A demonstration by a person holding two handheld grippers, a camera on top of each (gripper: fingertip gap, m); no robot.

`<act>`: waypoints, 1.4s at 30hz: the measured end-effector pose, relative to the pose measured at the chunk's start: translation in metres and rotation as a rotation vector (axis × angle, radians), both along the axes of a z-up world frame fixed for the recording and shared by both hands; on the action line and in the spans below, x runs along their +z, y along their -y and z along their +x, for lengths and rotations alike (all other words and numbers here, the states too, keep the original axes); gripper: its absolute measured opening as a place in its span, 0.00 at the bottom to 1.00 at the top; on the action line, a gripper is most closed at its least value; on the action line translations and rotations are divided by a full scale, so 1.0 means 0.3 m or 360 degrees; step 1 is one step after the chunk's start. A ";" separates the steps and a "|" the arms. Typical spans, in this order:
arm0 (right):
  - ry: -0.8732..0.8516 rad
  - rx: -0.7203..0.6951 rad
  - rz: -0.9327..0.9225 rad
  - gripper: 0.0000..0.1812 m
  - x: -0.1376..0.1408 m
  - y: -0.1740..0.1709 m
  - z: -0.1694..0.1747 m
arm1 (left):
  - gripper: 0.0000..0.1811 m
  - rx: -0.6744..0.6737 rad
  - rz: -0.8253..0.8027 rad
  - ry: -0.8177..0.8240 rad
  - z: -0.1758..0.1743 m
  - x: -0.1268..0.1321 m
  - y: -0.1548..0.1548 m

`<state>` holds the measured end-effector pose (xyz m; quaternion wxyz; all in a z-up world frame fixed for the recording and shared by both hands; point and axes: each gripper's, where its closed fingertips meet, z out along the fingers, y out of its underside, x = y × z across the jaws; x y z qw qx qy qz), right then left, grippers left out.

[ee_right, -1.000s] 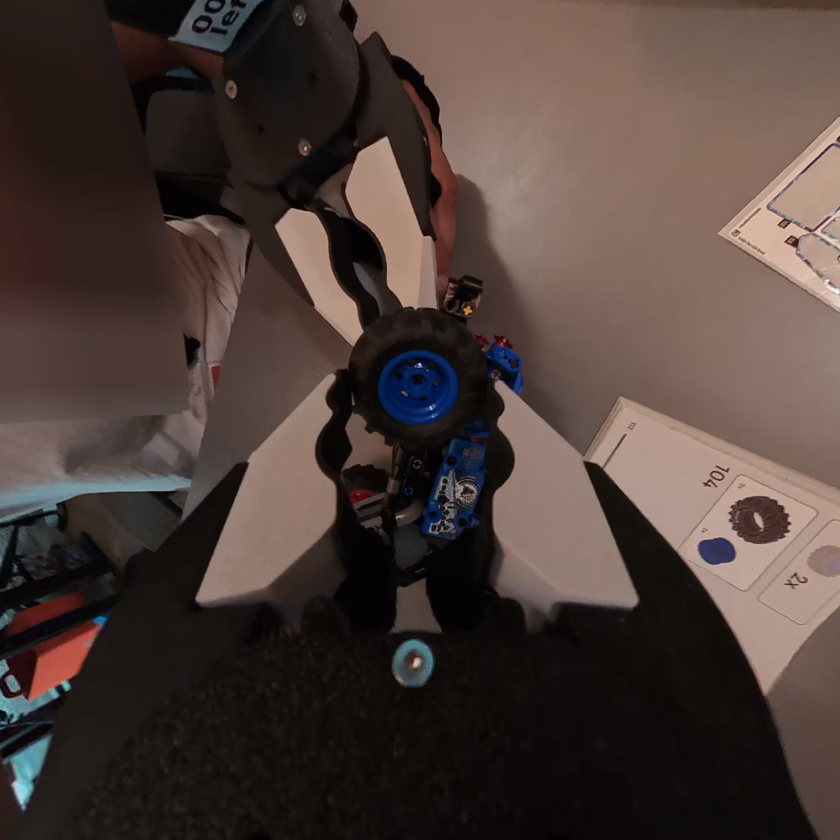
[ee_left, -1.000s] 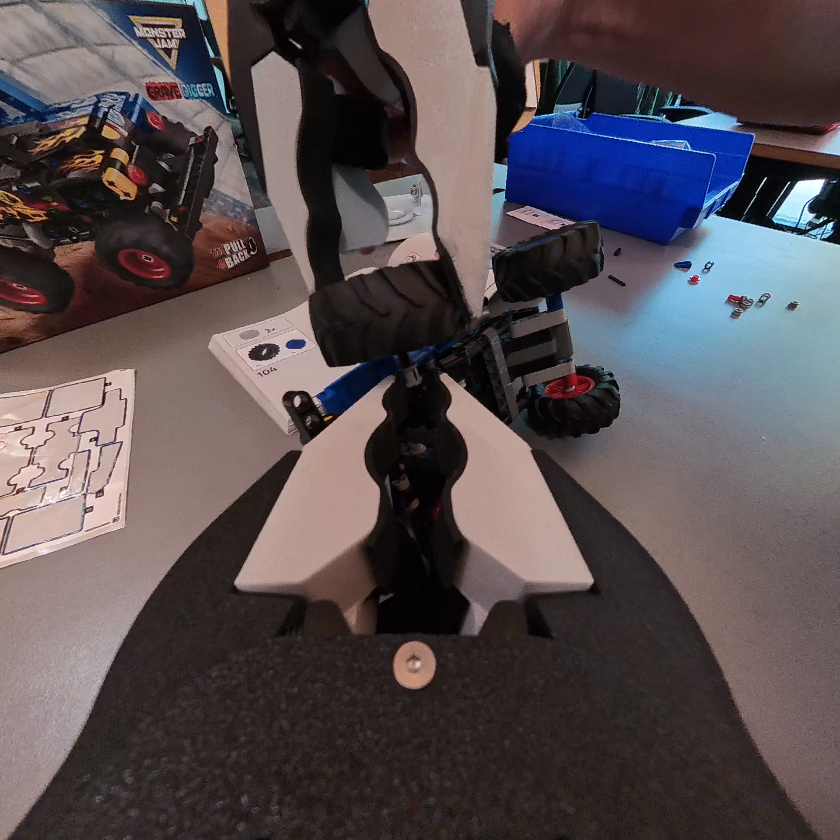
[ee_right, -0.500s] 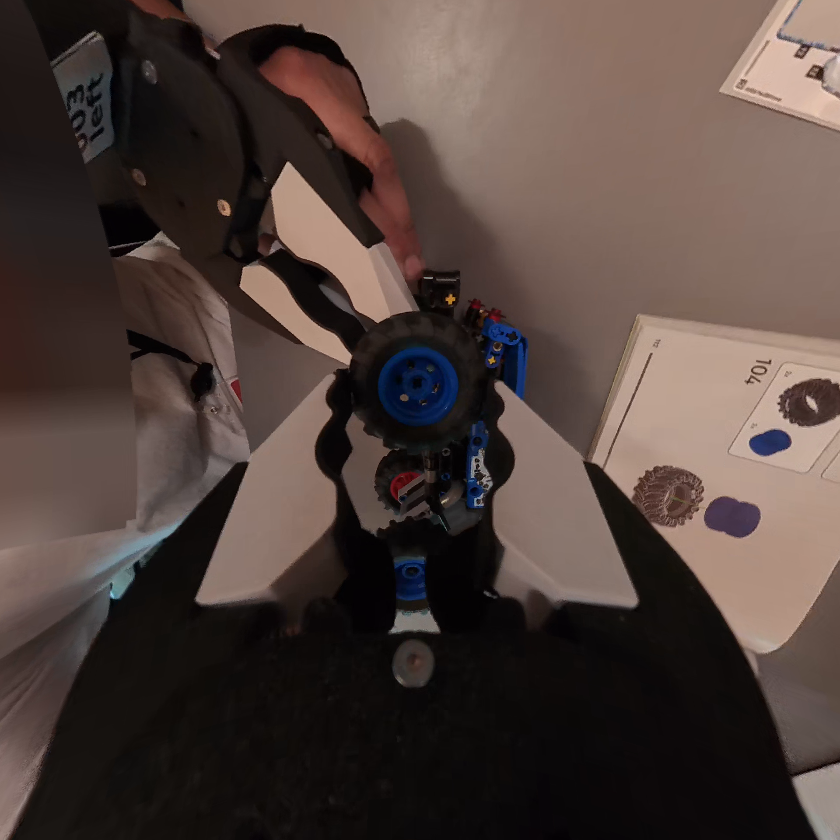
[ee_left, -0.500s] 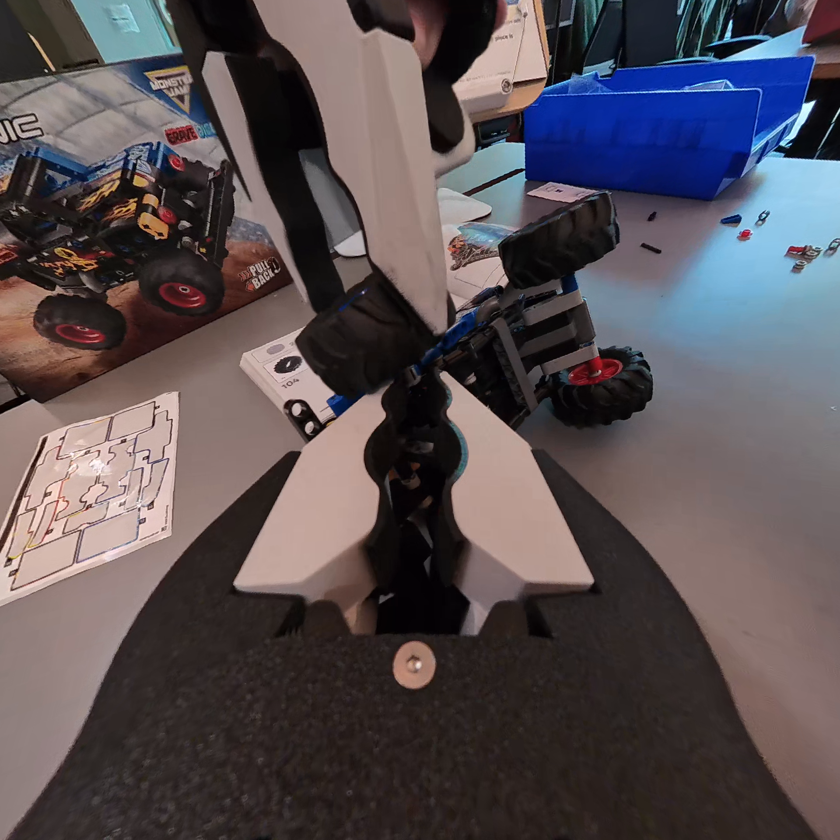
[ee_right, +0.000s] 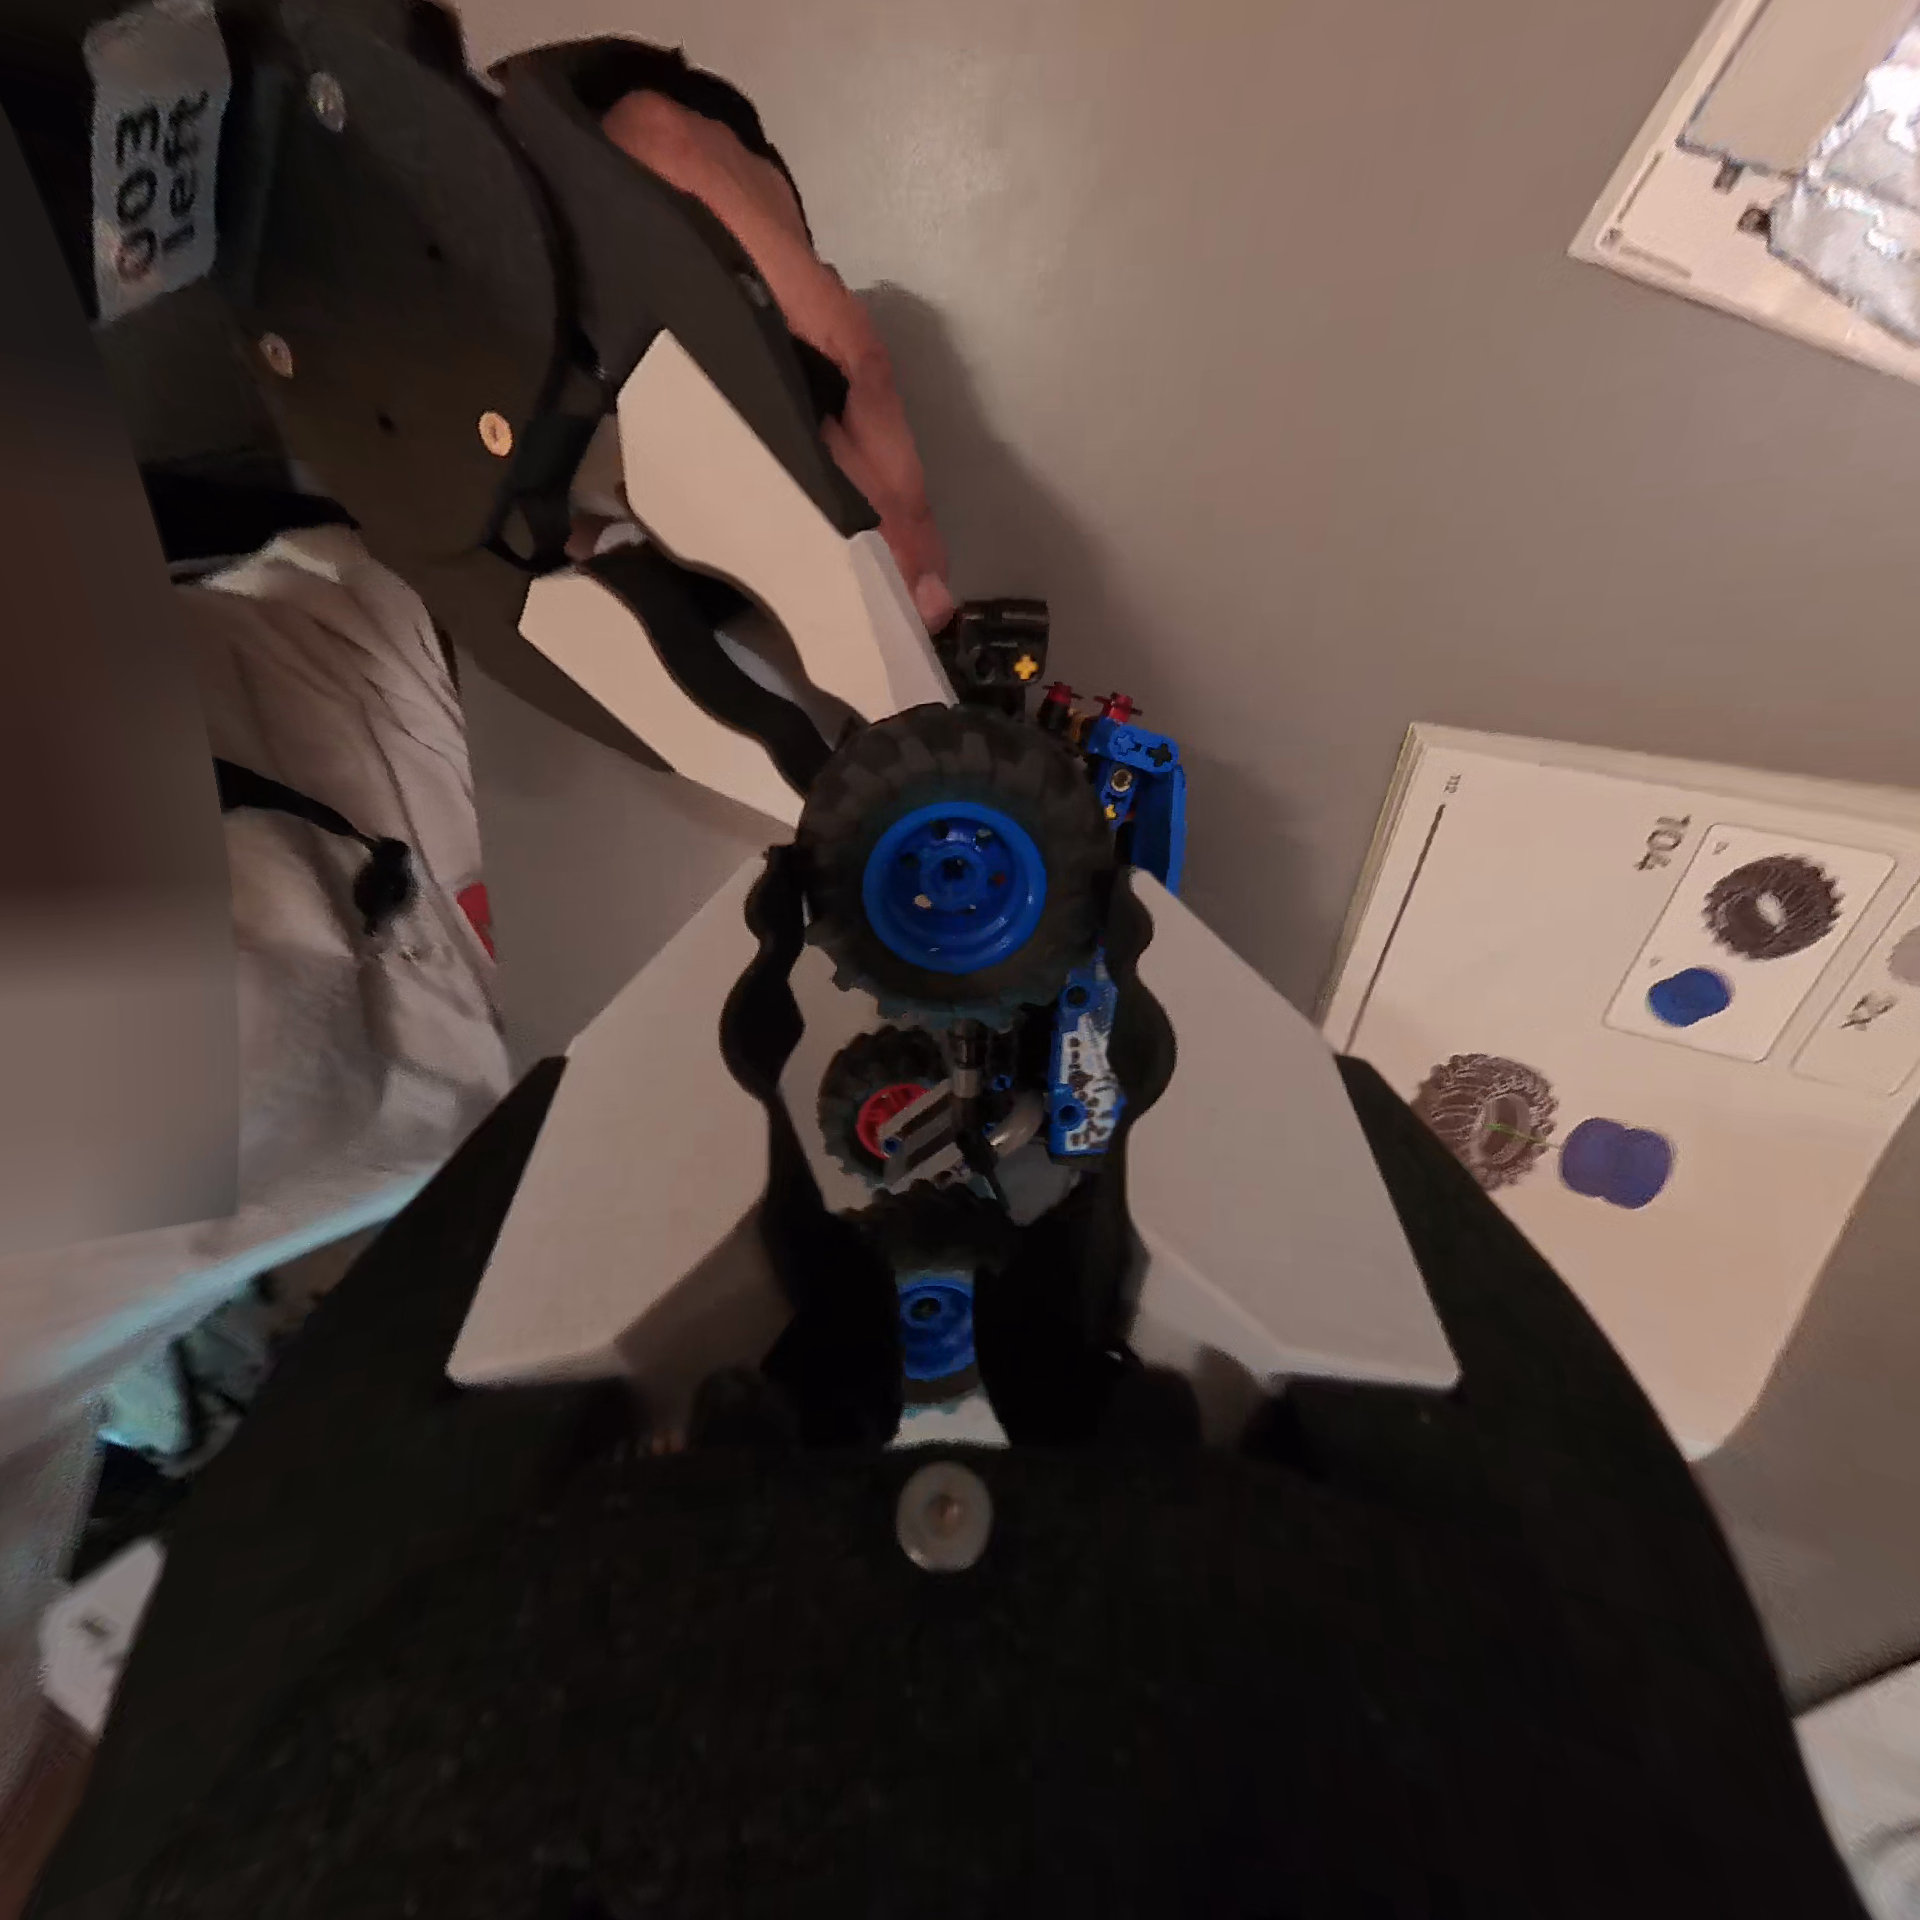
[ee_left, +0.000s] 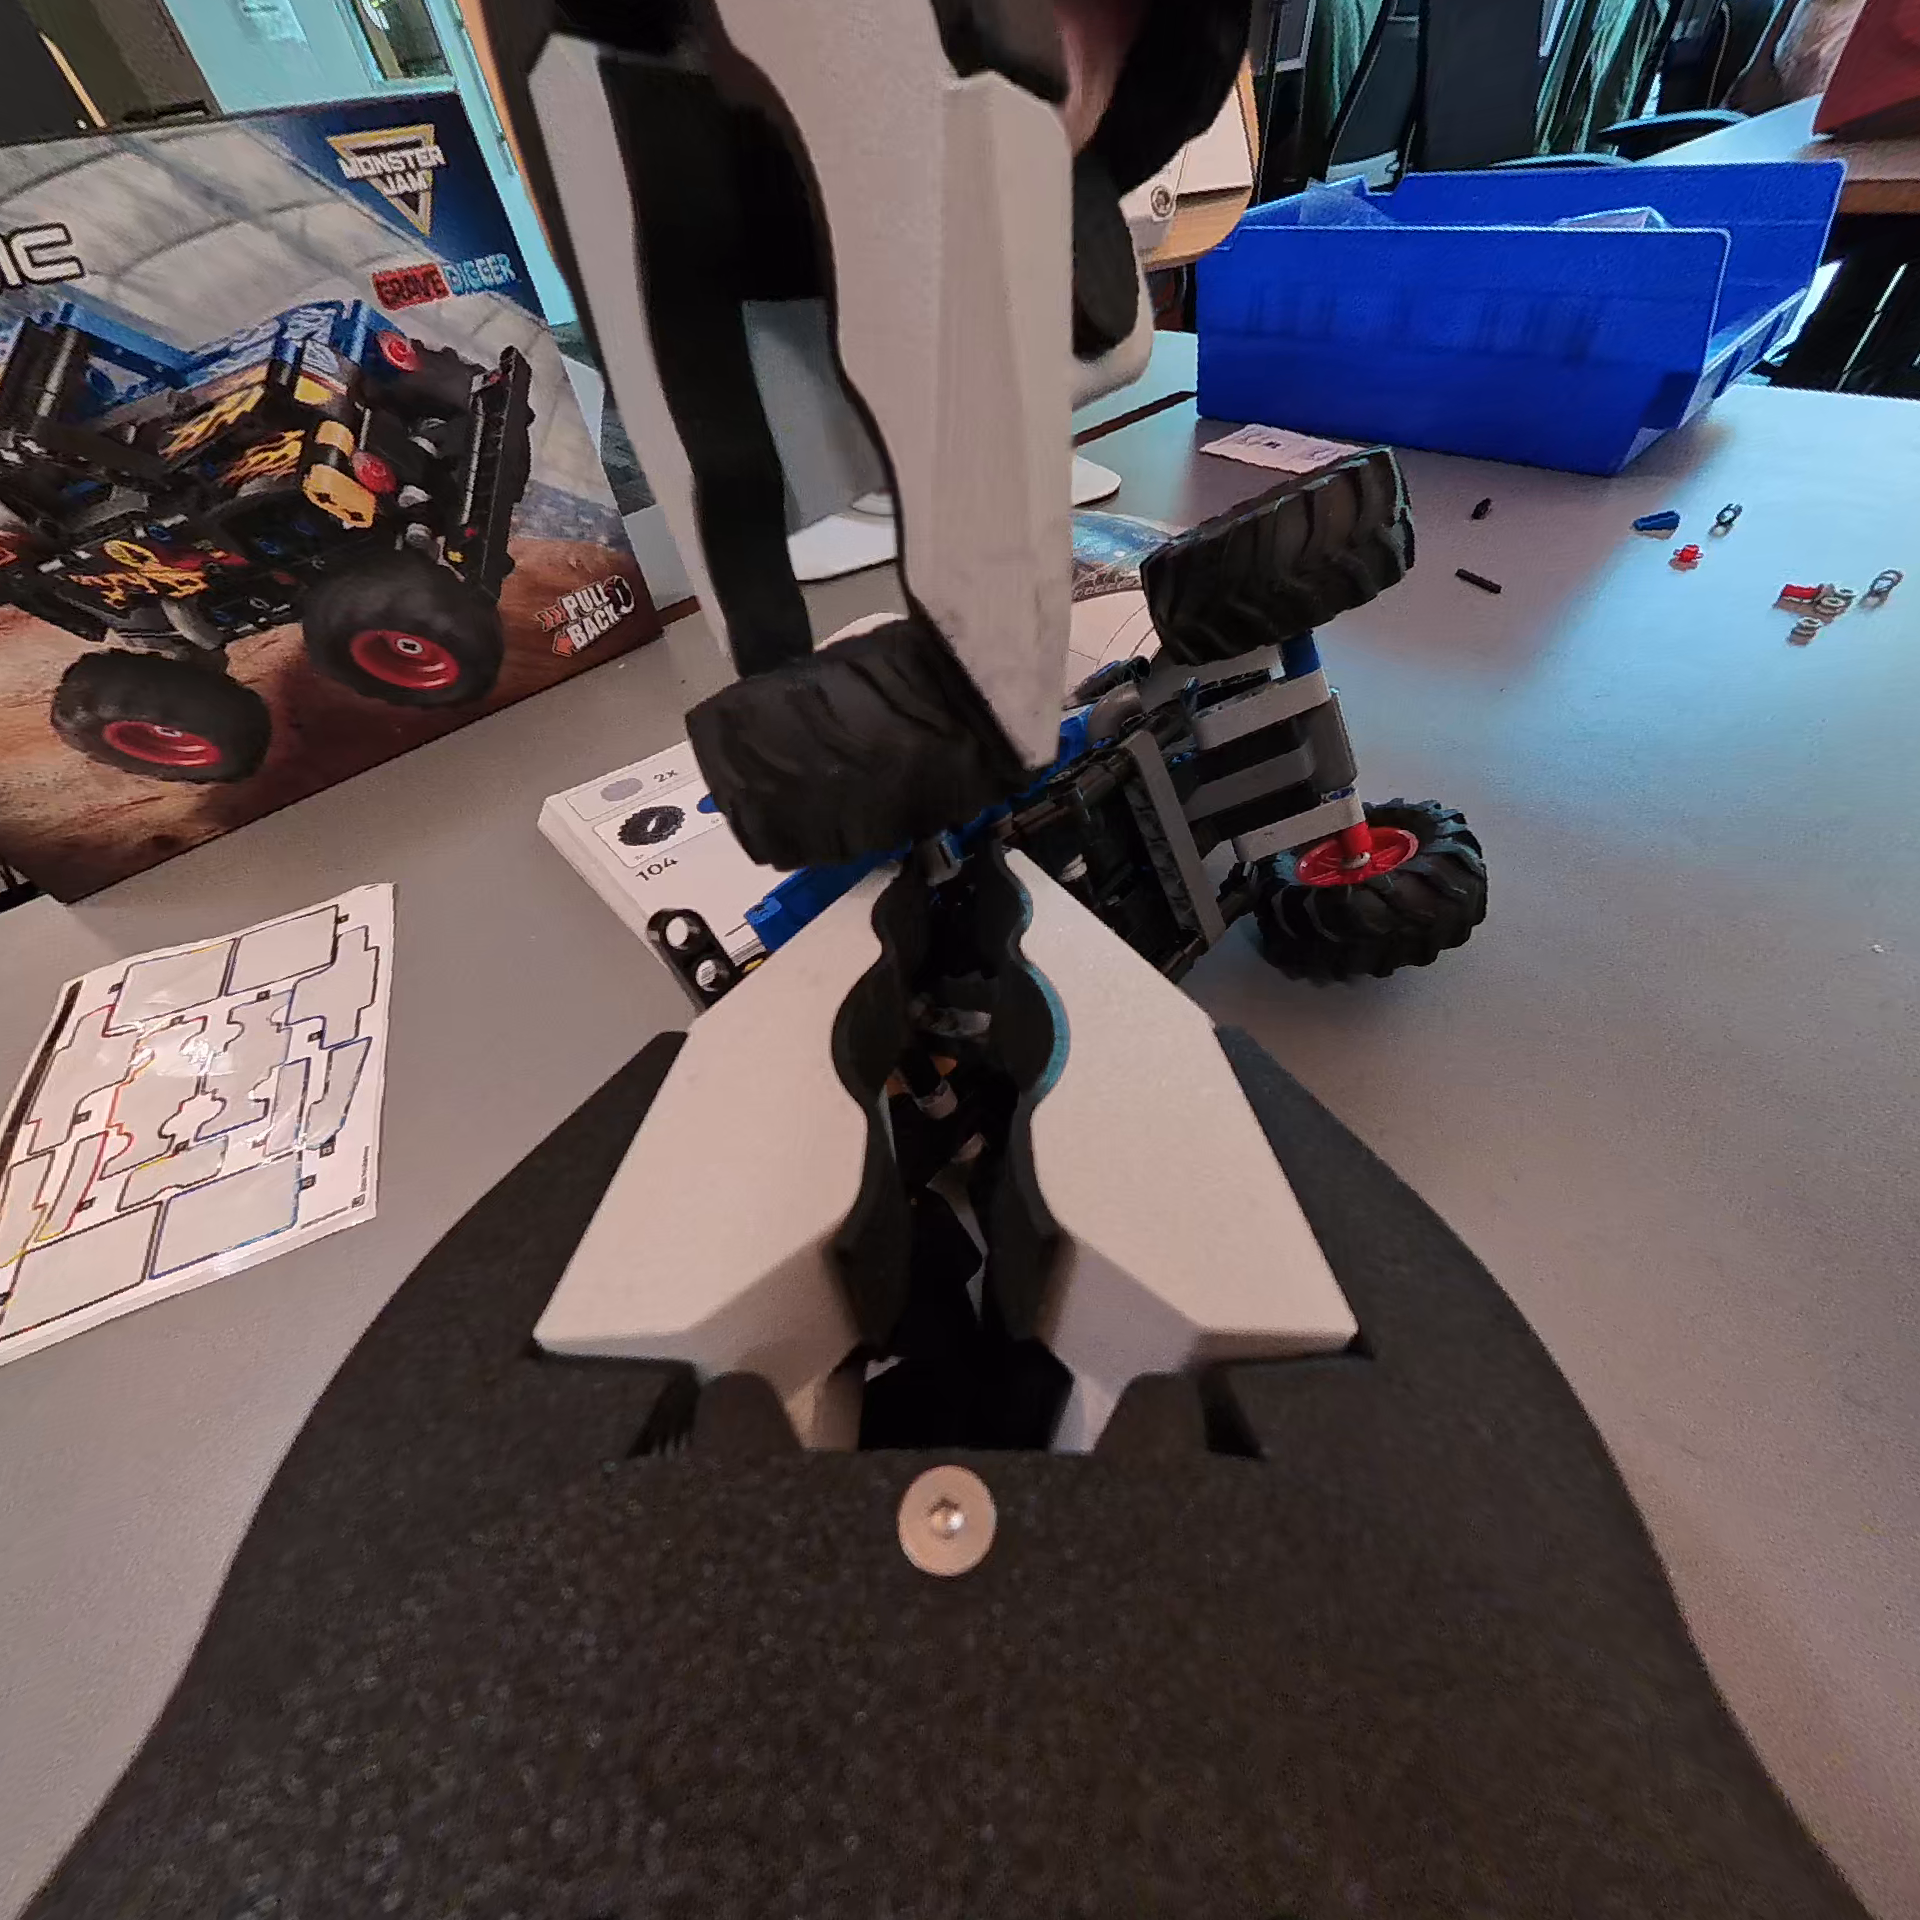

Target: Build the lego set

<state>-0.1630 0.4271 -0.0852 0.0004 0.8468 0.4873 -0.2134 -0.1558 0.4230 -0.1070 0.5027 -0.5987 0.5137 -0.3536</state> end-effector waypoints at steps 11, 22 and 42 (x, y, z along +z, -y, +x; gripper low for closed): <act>-0.0172 0.0514 0.0071 0.32 -0.003 0.002 0.006 | 0.04 -0.0036 -0.0023 0.0013 0.005 0.000 0.007; -0.0110 0.0434 -0.0040 0.33 0.000 0.001 -0.005 | 0.04 -0.0038 -0.0031 0.0013 0.005 0.000 0.007; -0.0369 0.1110 0.0376 0.32 0.001 0.007 0.006 | 0.04 -0.0060 -0.0076 0.0026 0.005 0.001 0.009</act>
